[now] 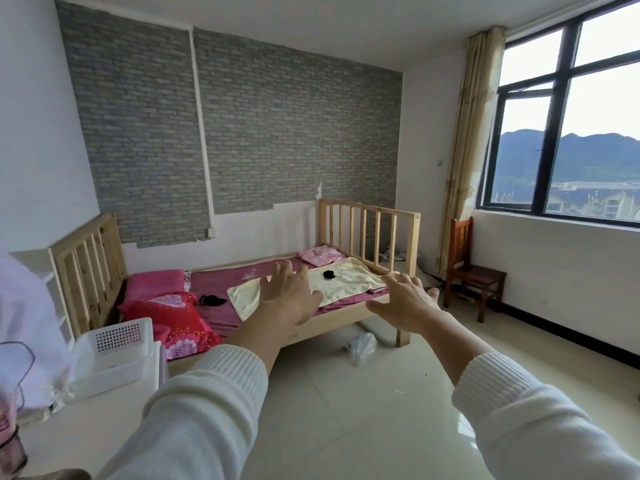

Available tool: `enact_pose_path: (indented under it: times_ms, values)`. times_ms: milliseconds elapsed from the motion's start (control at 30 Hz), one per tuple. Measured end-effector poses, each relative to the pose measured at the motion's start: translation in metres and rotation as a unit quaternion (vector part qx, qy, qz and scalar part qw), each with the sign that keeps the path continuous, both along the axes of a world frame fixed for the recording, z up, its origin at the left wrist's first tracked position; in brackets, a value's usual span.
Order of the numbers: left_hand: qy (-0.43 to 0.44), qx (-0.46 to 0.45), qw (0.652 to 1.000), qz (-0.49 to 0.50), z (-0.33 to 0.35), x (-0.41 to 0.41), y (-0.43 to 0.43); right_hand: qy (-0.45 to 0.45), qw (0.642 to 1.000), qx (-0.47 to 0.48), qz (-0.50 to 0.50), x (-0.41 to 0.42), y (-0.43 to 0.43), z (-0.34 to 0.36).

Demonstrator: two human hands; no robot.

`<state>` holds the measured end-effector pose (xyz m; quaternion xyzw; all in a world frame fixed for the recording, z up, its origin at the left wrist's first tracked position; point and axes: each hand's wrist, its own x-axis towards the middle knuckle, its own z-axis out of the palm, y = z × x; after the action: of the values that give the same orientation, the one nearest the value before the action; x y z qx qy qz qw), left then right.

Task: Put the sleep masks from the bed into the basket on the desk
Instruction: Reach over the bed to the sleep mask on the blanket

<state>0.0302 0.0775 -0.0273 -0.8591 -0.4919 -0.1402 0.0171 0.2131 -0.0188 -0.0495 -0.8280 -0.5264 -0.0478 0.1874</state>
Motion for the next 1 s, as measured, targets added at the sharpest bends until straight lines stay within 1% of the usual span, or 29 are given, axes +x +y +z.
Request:
enact_pose_path:
  times_ms: [300,500,667,1000]
  values:
    - [-0.013,-0.002,1.0,-0.004,-0.005,0.072,0.087,-0.015,1.0,0.011,-0.003,0.082,0.095,-0.007]
    - [-0.028,-0.015,1.0,0.002,-0.007,0.162,0.178,-0.027,1.0,0.009,0.007,0.172,0.187,-0.003]
    - [-0.047,-0.002,0.999,-0.002,-0.009,0.241,0.257,-0.033,0.999,0.014,0.0,0.251,0.267,-0.003]
    - [-0.026,-0.025,0.999,-0.014,-0.051,0.376,0.413,-0.029,0.999,-0.021,-0.011,0.372,0.43,-0.049]
